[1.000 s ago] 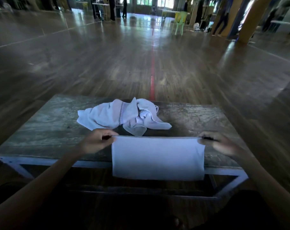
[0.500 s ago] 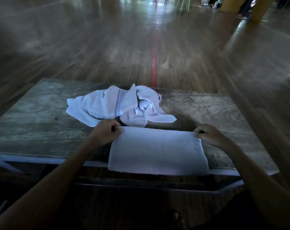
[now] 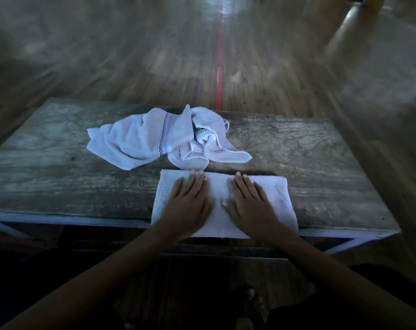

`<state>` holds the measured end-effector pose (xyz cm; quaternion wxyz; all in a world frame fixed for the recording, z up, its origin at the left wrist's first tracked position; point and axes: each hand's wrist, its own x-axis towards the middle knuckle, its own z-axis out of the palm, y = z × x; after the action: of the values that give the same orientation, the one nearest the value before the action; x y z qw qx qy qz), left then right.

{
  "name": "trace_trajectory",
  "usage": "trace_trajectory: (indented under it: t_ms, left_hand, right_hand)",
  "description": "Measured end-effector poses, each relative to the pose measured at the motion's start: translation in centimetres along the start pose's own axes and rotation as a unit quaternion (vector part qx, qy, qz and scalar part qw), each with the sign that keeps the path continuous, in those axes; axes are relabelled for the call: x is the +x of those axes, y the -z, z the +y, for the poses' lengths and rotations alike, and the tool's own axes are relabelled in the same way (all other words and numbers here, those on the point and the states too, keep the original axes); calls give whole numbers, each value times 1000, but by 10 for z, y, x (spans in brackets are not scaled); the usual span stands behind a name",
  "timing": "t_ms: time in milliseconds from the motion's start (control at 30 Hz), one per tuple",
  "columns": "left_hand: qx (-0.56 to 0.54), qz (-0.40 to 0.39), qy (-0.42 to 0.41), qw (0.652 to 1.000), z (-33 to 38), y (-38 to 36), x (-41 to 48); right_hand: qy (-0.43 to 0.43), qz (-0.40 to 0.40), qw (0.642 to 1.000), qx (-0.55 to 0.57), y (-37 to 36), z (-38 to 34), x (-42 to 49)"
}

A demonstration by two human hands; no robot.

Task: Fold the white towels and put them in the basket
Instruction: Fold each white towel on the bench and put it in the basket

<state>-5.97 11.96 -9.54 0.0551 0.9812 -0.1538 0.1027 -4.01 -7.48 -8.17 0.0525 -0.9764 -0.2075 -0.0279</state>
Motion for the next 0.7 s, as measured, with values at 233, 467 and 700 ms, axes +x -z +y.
trace_trajectory:
  t_ms: [233,467,700]
  left_hand:
    - [1,-21,26,999,-5,0,11]
    - [-5,-34,58,998,-12,2,12]
    - [16,-53,104,993,-29,10,4]
  right_hand:
    - [-13,7,1000,17,-5,11,10]
    - [-75,-3,997,17,-2,26,9]
    - [-110,-23,994,-1,1,66,-1]
